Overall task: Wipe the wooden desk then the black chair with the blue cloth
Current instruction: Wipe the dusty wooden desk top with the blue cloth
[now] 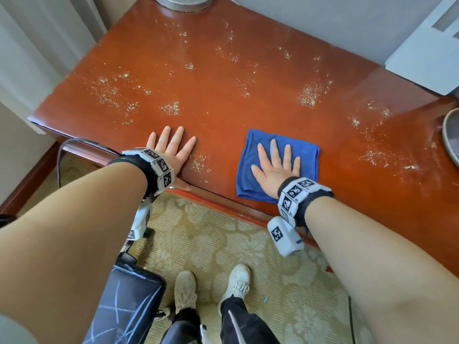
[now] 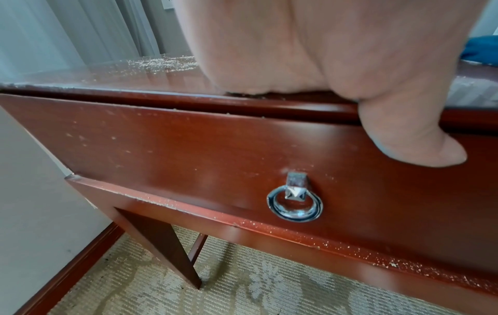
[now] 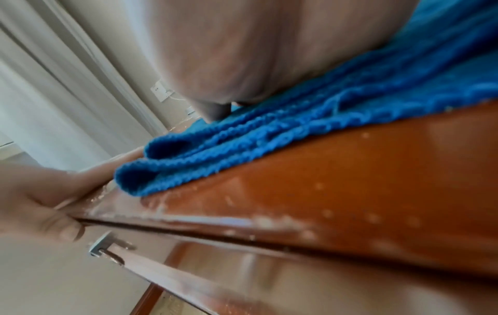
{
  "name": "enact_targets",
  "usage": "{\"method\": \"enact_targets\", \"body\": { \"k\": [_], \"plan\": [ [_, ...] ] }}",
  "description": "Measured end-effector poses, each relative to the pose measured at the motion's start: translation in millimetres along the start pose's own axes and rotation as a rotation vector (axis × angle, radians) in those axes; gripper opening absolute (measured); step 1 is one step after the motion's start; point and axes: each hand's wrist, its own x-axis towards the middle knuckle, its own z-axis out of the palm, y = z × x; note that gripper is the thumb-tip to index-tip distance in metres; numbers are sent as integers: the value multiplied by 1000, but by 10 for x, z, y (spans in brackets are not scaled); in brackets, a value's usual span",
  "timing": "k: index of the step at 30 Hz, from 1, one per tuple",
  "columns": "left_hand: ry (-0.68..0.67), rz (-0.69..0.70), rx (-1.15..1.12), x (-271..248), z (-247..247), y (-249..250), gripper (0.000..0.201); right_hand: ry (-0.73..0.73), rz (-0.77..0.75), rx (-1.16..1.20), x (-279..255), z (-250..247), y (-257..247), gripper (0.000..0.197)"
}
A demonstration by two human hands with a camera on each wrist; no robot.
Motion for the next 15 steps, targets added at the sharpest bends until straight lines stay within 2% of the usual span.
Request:
{"method": "enact_targets", "body": {
  "k": [4,7,10,12,15],
  "plan": [
    [4,-6,1,-14,-10,19,119,13,-98,-45,-31,23,-223,58],
    [20,-13,0,-17,-10,26,119,49,-285,-164,-196,169,-349,59],
    [20,-16,3,-25,-6,27,119,31,-418,-242,-294,227,-197,58],
    [16,-16,0,-22,-7,26,120,1,-434,-254,-289,180,-53,57],
    [9,-15,-12,-12,-11,13,121,2,-372,-205,-192,103,7,55]
  ]
}}
